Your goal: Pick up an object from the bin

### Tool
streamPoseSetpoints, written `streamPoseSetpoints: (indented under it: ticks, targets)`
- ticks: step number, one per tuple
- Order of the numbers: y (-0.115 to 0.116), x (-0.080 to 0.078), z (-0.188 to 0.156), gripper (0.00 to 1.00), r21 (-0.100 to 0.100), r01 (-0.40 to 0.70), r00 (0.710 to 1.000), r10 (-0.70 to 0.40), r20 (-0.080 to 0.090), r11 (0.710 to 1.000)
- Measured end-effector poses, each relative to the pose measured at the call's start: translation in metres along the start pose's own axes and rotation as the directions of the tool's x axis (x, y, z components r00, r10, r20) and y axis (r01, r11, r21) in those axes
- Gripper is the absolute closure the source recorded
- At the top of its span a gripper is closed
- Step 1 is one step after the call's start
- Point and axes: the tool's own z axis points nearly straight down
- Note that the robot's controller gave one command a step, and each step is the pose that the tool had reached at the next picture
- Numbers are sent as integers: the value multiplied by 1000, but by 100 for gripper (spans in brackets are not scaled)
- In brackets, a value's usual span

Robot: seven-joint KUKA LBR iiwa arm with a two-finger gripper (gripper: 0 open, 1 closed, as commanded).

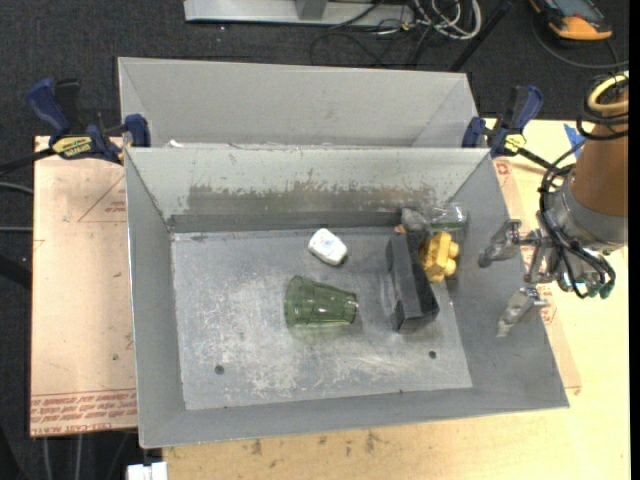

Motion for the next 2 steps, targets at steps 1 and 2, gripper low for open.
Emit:
streamPoseSetpoints:
  ticks: [1, 2]
  targets:
    - [1, -2, -4, 0, 1, 4, 1000, -4, 7, 1000]
    - [12, -10, 52, 0, 3, -1, 1000, 1, 14, 1000]
